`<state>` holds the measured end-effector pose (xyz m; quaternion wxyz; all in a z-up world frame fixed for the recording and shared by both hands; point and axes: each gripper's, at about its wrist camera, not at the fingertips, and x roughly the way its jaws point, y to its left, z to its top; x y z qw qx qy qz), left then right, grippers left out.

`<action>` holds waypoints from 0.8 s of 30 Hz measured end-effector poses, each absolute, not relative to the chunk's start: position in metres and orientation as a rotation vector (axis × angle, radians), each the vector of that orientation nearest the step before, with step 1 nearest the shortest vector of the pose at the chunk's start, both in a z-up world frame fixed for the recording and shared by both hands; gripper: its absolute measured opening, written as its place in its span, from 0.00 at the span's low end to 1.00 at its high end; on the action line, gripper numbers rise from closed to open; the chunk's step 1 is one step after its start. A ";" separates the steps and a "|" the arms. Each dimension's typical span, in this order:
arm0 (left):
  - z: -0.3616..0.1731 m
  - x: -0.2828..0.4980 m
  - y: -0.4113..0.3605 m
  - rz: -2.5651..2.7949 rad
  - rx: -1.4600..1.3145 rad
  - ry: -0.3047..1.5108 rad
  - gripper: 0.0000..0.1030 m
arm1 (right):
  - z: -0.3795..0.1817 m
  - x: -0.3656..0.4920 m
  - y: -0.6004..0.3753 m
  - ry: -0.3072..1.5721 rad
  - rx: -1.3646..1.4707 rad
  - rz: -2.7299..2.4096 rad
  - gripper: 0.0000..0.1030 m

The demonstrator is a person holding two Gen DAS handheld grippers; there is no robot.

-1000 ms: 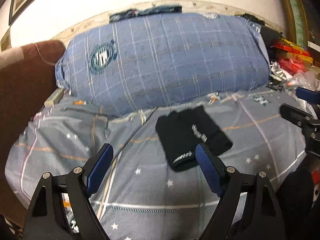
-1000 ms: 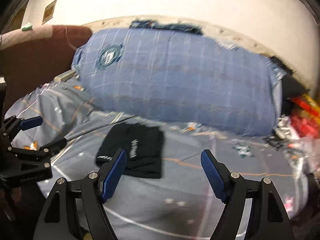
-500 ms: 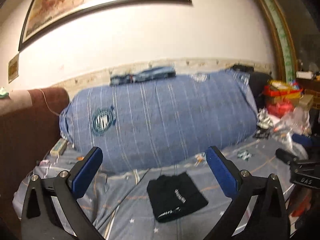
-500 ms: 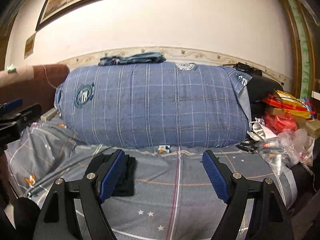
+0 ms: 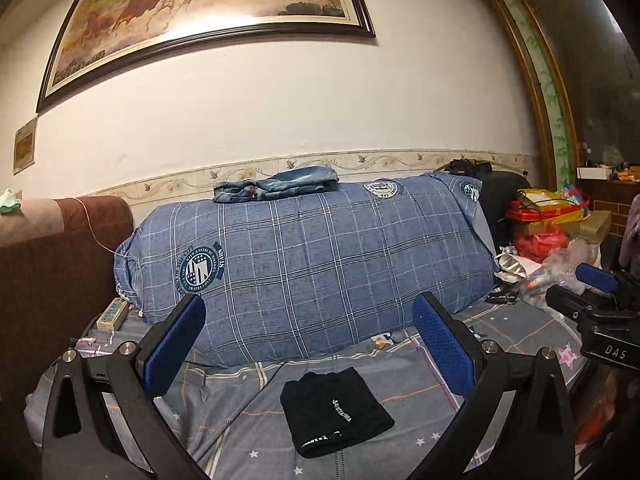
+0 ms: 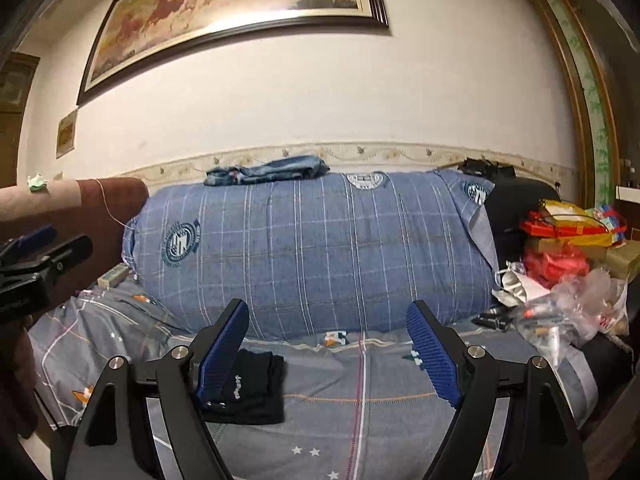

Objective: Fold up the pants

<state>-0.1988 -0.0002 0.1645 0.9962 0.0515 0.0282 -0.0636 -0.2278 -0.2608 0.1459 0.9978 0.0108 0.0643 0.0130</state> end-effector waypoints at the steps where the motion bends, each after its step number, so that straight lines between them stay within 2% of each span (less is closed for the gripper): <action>1: 0.166 -0.200 0.002 -0.128 0.095 0.054 1.00 | 0.148 -0.232 -0.260 0.119 0.022 0.028 0.80; 24: 0.173 -0.217 0.003 -0.128 0.093 0.012 1.00 | 0.177 -0.266 -0.254 0.015 0.049 0.075 0.82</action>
